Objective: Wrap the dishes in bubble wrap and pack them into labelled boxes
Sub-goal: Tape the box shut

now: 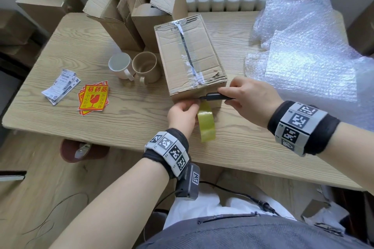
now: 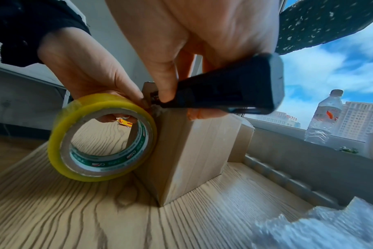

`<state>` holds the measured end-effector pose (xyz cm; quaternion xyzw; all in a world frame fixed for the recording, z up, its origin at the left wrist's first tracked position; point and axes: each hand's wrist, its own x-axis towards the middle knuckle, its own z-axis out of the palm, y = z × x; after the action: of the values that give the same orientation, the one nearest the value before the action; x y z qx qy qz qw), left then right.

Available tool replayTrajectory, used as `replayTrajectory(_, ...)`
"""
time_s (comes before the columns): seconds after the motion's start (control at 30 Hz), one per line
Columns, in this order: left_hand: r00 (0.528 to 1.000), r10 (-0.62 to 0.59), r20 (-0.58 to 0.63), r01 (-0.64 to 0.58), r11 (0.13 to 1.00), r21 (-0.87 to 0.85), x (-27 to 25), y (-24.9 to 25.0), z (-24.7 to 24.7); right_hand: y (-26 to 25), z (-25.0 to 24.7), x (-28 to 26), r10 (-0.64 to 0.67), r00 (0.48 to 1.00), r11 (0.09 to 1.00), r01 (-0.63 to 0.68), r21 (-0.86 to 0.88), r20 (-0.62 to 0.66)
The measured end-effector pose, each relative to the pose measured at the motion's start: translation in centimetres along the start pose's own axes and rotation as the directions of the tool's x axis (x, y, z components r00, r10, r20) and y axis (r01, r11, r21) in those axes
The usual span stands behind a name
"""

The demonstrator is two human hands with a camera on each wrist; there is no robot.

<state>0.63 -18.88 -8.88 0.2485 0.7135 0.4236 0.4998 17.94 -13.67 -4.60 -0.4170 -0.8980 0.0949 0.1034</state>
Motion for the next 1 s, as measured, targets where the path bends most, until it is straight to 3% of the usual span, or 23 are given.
replayTrajectory(0.3, 0.999, 0.019, -0.047, -0.017, 0.999, 0.041, 0.5, -0.2, -0.1, -0.7, -1.5, 1.4, 0.059, 0.987, 0.988, -0.036, -0.149, 0.149)
replayTrajectory(0.53, 0.999, 0.031, -0.042, -0.028, 0.998, 0.06, 0.1, 0.2, -0.5, -0.3, -0.8, 1.0, 0.144, 0.972, 0.974, -0.107, -0.198, 0.184)
replayTrajectory(0.67, 0.999, 0.043, -0.017, -0.038, 0.98, 0.198, -0.1, -0.7, -1.9, 1.0, 0.0, -0.6, 0.222, 0.925, 0.968, -0.172, -0.182, 0.309)
replayTrajectory(0.87, 0.999, -0.002, 0.045, -0.005, 0.986, 0.166, -1.1, -1.2, -2.3, 1.5, 4.7, -0.9, 0.286, 0.821, 0.948, -0.316, -0.024, 0.494)
replayTrajectory(1.0, 0.995, 0.032, 0.093, -0.05, 0.979, 0.198, -1.1, -1.2, -2.6, 1.9, 6.9, -1.3, 0.361, 0.794, 0.909, -0.416, 0.005, 0.489)
